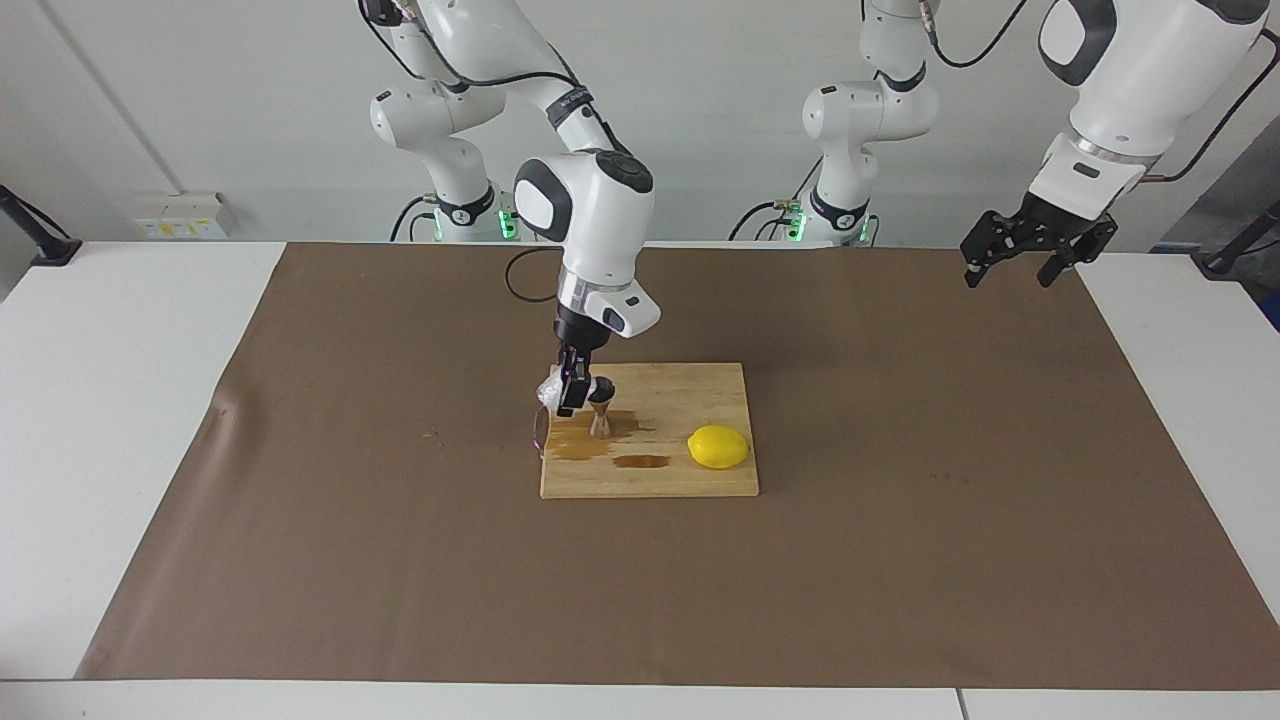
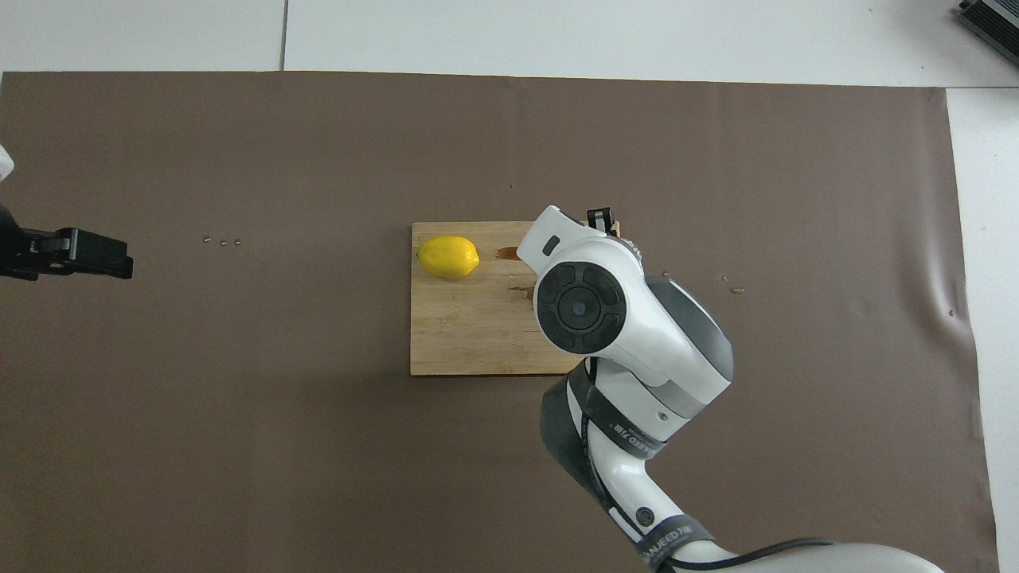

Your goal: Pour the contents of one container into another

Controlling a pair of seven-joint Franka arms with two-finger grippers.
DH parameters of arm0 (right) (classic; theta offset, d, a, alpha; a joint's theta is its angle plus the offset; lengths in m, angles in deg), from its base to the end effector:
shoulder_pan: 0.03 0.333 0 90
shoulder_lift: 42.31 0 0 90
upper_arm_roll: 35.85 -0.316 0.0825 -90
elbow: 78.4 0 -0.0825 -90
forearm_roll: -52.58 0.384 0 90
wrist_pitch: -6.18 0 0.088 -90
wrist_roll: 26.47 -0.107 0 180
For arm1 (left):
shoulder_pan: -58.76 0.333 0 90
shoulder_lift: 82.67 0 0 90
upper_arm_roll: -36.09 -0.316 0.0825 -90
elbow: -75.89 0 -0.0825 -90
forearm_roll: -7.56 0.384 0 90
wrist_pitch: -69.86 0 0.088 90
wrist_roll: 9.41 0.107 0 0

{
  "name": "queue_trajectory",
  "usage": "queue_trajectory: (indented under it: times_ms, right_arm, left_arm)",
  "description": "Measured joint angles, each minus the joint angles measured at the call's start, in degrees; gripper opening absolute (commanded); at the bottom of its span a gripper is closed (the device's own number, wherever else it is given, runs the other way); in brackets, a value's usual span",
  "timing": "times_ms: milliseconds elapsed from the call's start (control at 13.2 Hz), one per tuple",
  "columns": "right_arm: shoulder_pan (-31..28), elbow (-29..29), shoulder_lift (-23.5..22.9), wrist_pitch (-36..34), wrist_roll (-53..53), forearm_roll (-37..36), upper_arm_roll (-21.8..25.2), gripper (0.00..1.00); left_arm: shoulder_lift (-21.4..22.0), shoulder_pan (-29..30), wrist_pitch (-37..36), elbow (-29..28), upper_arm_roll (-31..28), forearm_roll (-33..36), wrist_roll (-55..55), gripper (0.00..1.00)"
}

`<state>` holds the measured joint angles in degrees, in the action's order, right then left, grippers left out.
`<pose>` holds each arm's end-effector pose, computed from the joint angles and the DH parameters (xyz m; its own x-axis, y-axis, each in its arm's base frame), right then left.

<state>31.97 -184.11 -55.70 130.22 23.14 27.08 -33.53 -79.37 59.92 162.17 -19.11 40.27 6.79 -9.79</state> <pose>0.5532 0.2974 0.4112 -0.0101 0.9630 -0.2694 0.9569 0.0875 0.2770 0.5387 -0.0309 0.6182 0.9989 -0.0454 0.0104 -0.0455 -0.9989 0.0093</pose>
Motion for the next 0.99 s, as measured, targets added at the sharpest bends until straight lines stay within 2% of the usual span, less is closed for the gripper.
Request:
queue_trajectory:
  times_ms: [380,683,987]
  right_arm:
    - [-2.11,0.28,0.85,1.89,-0.69,6.49,0.05,0.57]
    - [-3.61,0.28,1.97,1.9,-0.69,7.61,0.05,0.58]
    - [-7.4,0.3,3.19,1.92,3.48,17.59,0.07,0.58]
  left_arm:
    - [0.0,0.0,0.0,0.0,0.0,0.0,0.0,1.0]
    - [0.0,0.0,0.0,0.0,0.0,0.0,0.0,1.0]
    - [0.0,0.0,0.0,0.0,0.0,0.0,0.0,1.0]
